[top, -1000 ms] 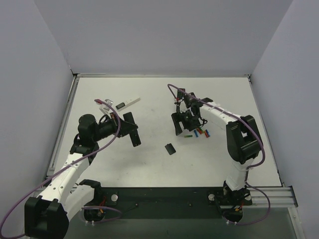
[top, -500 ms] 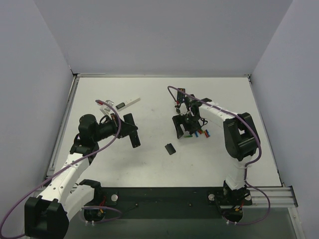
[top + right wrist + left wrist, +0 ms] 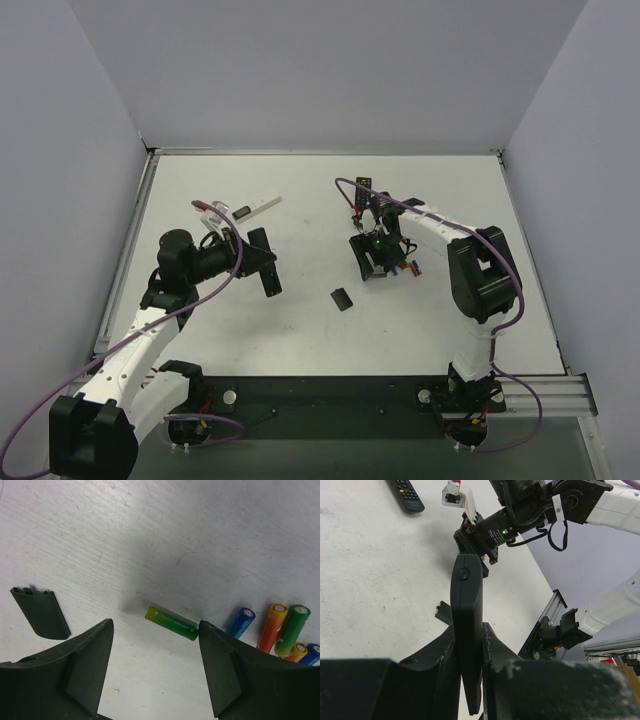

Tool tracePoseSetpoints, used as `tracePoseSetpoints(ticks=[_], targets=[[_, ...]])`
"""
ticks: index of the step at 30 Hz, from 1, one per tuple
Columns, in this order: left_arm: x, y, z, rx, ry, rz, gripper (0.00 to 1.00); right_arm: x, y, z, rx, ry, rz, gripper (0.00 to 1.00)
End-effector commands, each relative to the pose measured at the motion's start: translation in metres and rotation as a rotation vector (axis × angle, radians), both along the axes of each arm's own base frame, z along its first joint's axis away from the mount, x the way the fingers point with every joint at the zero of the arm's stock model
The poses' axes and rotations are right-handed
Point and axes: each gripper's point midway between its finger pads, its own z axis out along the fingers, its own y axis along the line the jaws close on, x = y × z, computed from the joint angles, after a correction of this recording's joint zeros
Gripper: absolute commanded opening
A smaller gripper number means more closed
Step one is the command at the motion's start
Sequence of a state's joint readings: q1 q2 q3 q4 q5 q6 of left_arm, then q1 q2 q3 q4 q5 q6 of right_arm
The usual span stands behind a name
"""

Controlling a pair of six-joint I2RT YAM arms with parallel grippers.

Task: Load the batteries into the remote control
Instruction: Pick up the battery from the center of the board.

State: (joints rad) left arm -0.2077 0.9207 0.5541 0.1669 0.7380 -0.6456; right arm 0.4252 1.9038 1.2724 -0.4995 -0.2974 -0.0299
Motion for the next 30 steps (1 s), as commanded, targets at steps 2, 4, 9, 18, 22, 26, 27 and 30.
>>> tracePoseSetpoints(ticks=[2, 4, 9, 18, 22, 26, 27, 30], targets=[[0.004, 0.000, 0.019, -0.004, -0.066, -0.006, 0.00, -0.015, -0.016, 0.002, -0.084, 0.021, 0.085, 0.63], [0.004, 0.000, 0.019, -0.005, -0.067, -0.005, 0.00, -0.017, -0.016, 0.002, -0.094, 0.021, 0.141, 0.63], [0.005, 0.001, 0.019, -0.006, -0.068, -0.004, 0.00, -0.018, -0.019, 0.000, -0.119, 0.030, 0.233, 0.59], [0.004, 0.001, 0.021, -0.008, -0.071, -0.005, 0.00, -0.008, -0.019, -0.001, -0.138, 0.011, 0.286, 0.49], [0.003, 0.001, 0.021, -0.007, -0.074, -0.005, 0.00, -0.008, -0.018, -0.004, -0.148, 0.015, 0.292, 0.44], [0.003, 0.001, 0.021, -0.008, -0.075, -0.005, 0.00, -0.013, -0.017, -0.008, -0.163, 0.025, 0.308, 0.38], [0.003, 0.001, 0.021, -0.007, -0.074, -0.005, 0.00, -0.014, -0.016, -0.010, -0.168, 0.027, 0.309, 0.36], [0.003, 0.001, 0.021, -0.009, -0.074, -0.005, 0.00, -0.019, -0.014, -0.013, -0.175, 0.034, 0.303, 0.31]])
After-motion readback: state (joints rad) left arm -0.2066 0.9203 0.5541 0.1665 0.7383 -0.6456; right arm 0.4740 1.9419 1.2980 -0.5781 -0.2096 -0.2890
